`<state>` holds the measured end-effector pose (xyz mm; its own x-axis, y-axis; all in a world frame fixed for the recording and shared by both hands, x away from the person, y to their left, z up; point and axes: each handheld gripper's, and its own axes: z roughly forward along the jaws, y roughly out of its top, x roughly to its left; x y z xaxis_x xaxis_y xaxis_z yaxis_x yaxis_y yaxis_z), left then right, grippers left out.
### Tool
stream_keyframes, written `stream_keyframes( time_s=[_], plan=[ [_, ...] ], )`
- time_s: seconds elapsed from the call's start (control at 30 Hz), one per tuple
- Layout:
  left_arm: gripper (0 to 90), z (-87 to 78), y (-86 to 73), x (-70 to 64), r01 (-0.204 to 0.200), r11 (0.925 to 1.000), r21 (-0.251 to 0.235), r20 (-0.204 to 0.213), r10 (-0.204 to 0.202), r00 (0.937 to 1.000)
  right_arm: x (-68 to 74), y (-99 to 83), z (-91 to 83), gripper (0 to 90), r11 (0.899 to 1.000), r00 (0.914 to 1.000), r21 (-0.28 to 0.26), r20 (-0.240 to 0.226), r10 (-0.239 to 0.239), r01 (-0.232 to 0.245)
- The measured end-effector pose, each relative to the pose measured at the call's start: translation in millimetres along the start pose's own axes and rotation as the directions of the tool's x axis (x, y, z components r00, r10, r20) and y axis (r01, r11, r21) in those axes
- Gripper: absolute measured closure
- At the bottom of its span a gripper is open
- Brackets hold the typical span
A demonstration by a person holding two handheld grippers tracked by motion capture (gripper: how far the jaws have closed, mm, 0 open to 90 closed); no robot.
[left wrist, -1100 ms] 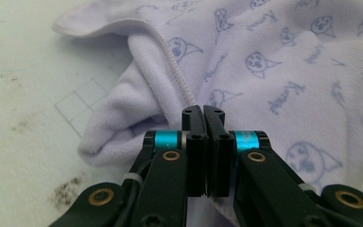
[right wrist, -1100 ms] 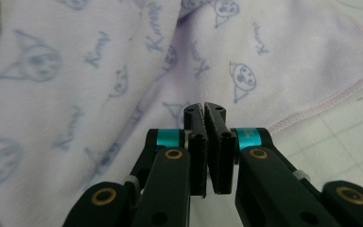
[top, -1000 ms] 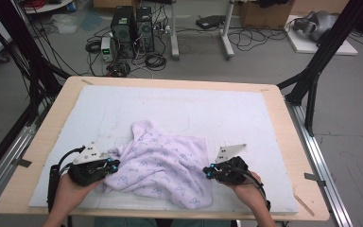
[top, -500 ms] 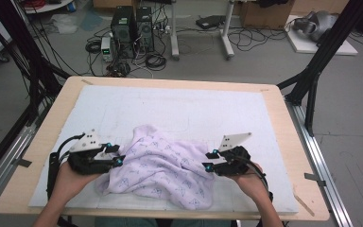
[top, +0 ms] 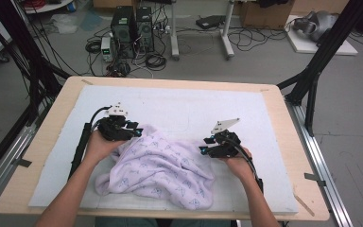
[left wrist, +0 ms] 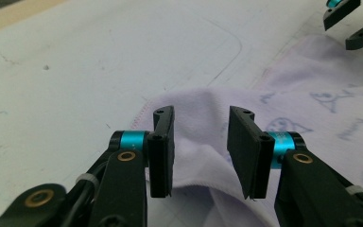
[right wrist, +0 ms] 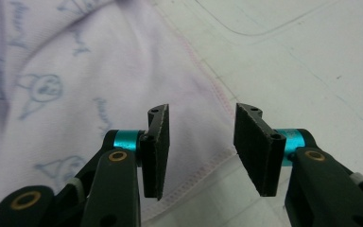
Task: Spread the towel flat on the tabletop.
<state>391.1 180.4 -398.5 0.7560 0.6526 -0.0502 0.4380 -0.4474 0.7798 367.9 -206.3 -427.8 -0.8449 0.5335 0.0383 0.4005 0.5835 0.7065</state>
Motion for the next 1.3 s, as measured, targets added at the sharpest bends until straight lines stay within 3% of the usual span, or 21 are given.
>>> stream_keyframes(
  time_s=[0.07,0.2,0.27,0.37,0.5,0.6,0.7,0.77,0.83,0.9,0.93,0.97,1.0,1.03,1.1,1.13,1.17,1.2,1.23,1.3],
  plan=[
    [63.1,11.7,-4.7,7.3,0.014,0.9984,0.056,-0.041,-0.012,0.9991,-2.7,-1.6,4.6,55.9,1.000,1.0000,0.011,0.003,0.009,-0.009],
    [61.7,31.2,-15.9,20.3,0.063,0.9842,0.165,-0.097,-0.047,0.9942,-3.8,-3.4,10.9,57.0,0.999,0.9999,0.035,0.015,0.005,-0.005],
    [60.1,32.6,-17.3,23.1,0.068,0.9852,0.157,-0.093,-0.054,0.9942,-3.9,-3.4,11.2,60.2,0.999,0.9997,0.032,0.024,-0.005,0.004],
    [62.1,34.6,-16.9,19.7,0.040,0.9877,0.151,-0.099,-0.025,0.9948,-4.6,-3.7,11.5,69.1,1.000,0.9992,0.031,0.040,-0.003,0.002],
    [83.5,35.4,-15.2,12.7,-0.020,0.9861,0.165,-0.066,0.032,0.9973,-1.9,-1.6,14.0,84.2,0.999,0.9996,0.036,0.025,-0.016,0.015],
    [85.6,34.7,-15.2,14.2,-0.011,0.9864,0.164,-0.058,0.020,0.9981,-2.9,-1.0,13.4,86.8,0.999,0.9999,0.040,0.007,-0.013,0.013],
    [86.5,32.0,-14.0,14.9,-0.008,0.9892,0.146,-0.079,0.020,0.9967,-5.1,0.6,10.3,87.3,0.999,1.0000,0.042,-0.008,-0.002,0.002],
    [86.6,26.3,-11.1,18.6,0.015,0.9953,0.096,-0.083,-0.007,0.9966,-8.8,4.1,5.6,87.4,0.999,1.0000,0.033,-0.008,0.000,0.000],
    [86.7,20.7,-4.1,25.8,0.054,0.9961,0.070,-0.058,-0.050,0.9971,-16.2,10.9,-2.7,87.8,1.000,1.0000,0.013,-0.005,0.004,-0.004],
    [86.9,15.9,6.4,30.7,0.066,0.9968,0.045,-0.070,-0.063,0.9956,-27.7,21.2,-11.8,88.1,1.000,0.9998,0.013,-0.012,0.014,-0.014],
    [86.9,11.0,16.3,35.6,0.082,0.9966,0.009,-0.066,-0.081,0.9945,-41.4,35.7,-21.9,88.1,1.000,0.9992,0.027,0.039,0.008,-0.009],
    [86.9,6.9,25.6,38.5,0.067,0.9977,-0.012,-0.095,-0.068,0.9932,-41.4,35.7,-21.9,88.1,1.000,0.9992,0.027,0.039,0.008,-0.009],
    [86.9,2.9,35.7,42.5,0.059,0.9978,-0.032,-0.130,-0.062,0.9896,-50.2,43.7,-27.8,88.1,1.000,0.9979,0.015,0.062,0.016,-0.017],
    [87.0,-2.0,46.0,48.2,0.057,0.9968,-0.056,-0.174,-0.066,0.9825,-60.0,52.8,-33.6,88.1,1.000,0.9952,0.012,0.096,0.019,-0.020],
    [86.8,-12.6,65.1,59.3,0.067,0.9903,-0.122,-0.258,-0.097,0.9613,-80.7,73.2,-46.8,87.8,0.999,0.9822,0.004,0.184,0.035,-0.036],
    [85.8,-16.4,71.4,61.9,0.056,0.9877,-0.146,-0.296,-0.097,0.9503,-89.2,82.5,-53.5,86.1,0.997,0.9707,-0.037,0.229,0.072,-0.065],
    [81.9,-17.5,74.5,63.5,0.060,0.9864,-0.153,-0.308,-0.105,0.9457,-96.6,88.7,-59.8,78.9,0.990,0.9592,-0.100,0.256,0.121,-0.098],
    [70.0,-16.2,74.8,65.9,0.090,0.9859,-0.141,-0.286,-0.127,0.9496,-103.0,92.1,-63.6,70.9,0.974,0.9505,-0.169,0.247,0.189,-0.150],
    [60.8,-14.9,72.9,67.0,0.101,0.9869,-0.126,-0.272,-0.132,0.9531,-106.8,92.3,-63.1,68.7,0.955,0.9421,-0.221,0.228,0.246,-0.196],
    [58.0,-9.9,63.1,66.7,0.103,0.9923,-0.068,-0.254,-0.117,0.9601,-106.7,90.3,-54.7,61.5,0.963,0.9435,-0.178,0.226,0.242,-0.204]
  ],
)
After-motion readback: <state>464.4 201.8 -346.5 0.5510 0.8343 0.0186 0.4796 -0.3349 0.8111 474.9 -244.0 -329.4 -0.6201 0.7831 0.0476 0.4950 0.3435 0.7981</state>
